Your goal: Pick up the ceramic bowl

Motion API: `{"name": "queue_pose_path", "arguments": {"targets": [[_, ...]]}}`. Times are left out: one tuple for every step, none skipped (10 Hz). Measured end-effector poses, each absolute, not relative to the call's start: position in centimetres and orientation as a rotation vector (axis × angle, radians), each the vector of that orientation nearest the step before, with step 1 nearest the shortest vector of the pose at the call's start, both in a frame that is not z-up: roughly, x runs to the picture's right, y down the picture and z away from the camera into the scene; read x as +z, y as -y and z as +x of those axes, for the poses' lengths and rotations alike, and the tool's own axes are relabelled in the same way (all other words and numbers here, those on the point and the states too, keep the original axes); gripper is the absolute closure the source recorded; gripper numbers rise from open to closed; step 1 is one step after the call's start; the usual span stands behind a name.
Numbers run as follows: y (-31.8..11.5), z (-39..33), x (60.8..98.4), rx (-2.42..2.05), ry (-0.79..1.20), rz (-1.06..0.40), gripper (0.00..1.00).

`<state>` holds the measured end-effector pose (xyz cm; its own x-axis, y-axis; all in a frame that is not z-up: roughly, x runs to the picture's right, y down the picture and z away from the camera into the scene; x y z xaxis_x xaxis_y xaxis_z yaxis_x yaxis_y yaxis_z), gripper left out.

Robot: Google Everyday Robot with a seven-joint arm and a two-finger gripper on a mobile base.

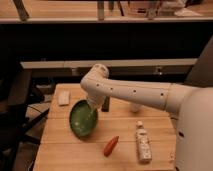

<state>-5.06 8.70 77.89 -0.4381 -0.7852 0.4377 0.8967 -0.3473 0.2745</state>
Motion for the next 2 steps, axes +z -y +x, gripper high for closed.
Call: {"name": "queue_pose_path", "arguments": {"targets": [[-8.74,-5.08,77.84,-1.951,0.584,-0.276,0.99],[-8.8,-5.09,77.8,-1.953,0.586,-0.277,0.99]]}}
